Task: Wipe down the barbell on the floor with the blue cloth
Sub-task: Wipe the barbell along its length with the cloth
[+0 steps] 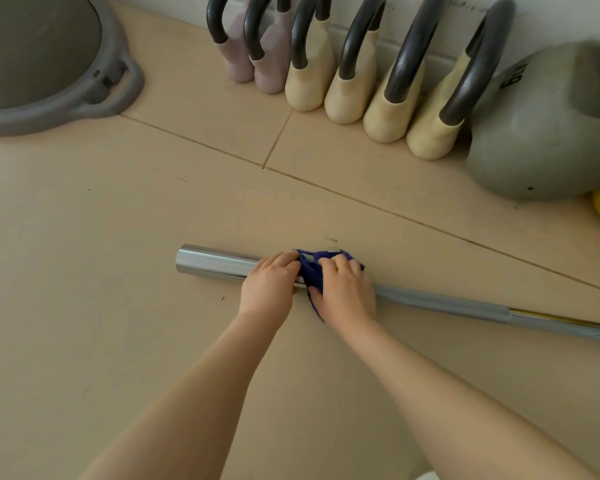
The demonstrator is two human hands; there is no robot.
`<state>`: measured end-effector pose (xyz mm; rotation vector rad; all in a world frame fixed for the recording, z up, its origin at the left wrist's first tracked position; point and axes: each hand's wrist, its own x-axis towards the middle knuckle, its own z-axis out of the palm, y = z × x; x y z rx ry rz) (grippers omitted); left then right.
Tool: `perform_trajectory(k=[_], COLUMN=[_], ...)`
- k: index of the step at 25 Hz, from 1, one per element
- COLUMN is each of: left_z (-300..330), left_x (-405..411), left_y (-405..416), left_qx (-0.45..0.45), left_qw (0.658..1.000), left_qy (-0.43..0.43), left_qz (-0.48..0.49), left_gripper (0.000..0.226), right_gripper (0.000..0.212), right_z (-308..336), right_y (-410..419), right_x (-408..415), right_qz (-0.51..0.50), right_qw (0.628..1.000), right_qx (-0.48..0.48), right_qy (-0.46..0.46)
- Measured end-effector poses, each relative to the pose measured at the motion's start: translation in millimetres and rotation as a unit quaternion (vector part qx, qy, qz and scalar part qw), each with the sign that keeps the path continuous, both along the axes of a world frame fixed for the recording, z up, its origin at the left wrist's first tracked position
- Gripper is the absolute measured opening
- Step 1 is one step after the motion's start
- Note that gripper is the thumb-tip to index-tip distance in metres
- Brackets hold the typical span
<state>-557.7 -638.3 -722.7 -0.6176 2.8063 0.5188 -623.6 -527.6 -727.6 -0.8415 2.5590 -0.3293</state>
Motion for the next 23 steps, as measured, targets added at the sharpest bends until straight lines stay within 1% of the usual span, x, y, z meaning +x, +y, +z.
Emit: perform_trajectory(k=[1,2,4,5,6,7,9,10,11,13,15,16,18,20,21,23], left_z=[0,-1,-5,-7,-10,-11,-11,-10,-10,-11,-10,-9,-6,-5,-5,-2], left_x=[0,-1,-1,0,1,2,1,1,1,0,0,-1,-3,-2,-2,-1], left_y=[0,1,1,0,0,-1,-1,0,0,0,0,1,6,11,12,13], left_qx=[-0.001,-0.005,-0.012,-0.008,-0.003,-0.001,-0.008,-0.012,-0.013,-0.015,-0.017,-0.019,-0.019,-0.021,-0.025,-0.034], left_qw=[1.0,1.0,1.0,1.0,1.0,1.0,1.0,1.0,1.0,1.0,0.999,0.999,0.999,0.999,0.998,0.998], left_qy=[0.004,0.003,-0.005,-0.01,-0.015,-0.019,-0.014,-0.011,-0.014,-0.025,-0.033,-0.036,-0.037,-0.034,-0.039,-0.054], left_qz=[0.004,0.003,-0.002,-0.001,0.0,-0.003,-0.007,-0.005,-0.003,0.004,0.003,0.0,0.014,0.031,0.034,0.031], left_gripper=[0.037,0.035,0.03,0.028,0.027,0.026,0.029,0.032,0.036,0.039,0.04,0.041,0.043,0.045,0.045,0.045], right_gripper=[0.039,0.037,0.032,0.028,0.029,0.034,0.031,0.031,0.031,0.028,0.023,0.023,0.024,0.023,0.023,0.022], right_z=[-6,-10,-13,-12,-11,-10,-4,-2,-3,0,5,6,5,9,11,12], right_y=[12,22,21,13,4,-3,2,11,22,39,29,19,7,23,40,80], right_x=[-4,-7,-5,0,5,7,1,-8,-17,-29,-30,-28,-25,-37,-46,-62], right_qz=[0.001,0.0,-0.01,-0.017,-0.017,-0.01,0.062,0.094,0.104,0.051,0.01,0.023,0.088,0.115,0.101,0.034], right_qw=[0.999,0.999,0.999,0.999,0.999,0.999,0.997,0.994,0.993,0.997,0.995,0.994,0.992,0.989,0.989,0.989], right_qx=[0.015,0.029,0.036,0.019,0.005,-0.014,-0.031,-0.02,-0.001,0.052,0.097,0.102,0.08,0.075,0.089,0.142], right_qy=[0.038,0.038,-0.028,-0.046,-0.043,-0.037,-0.044,-0.054,-0.054,-0.021,-0.024,-0.027,-0.034,-0.052,-0.059,-0.037])
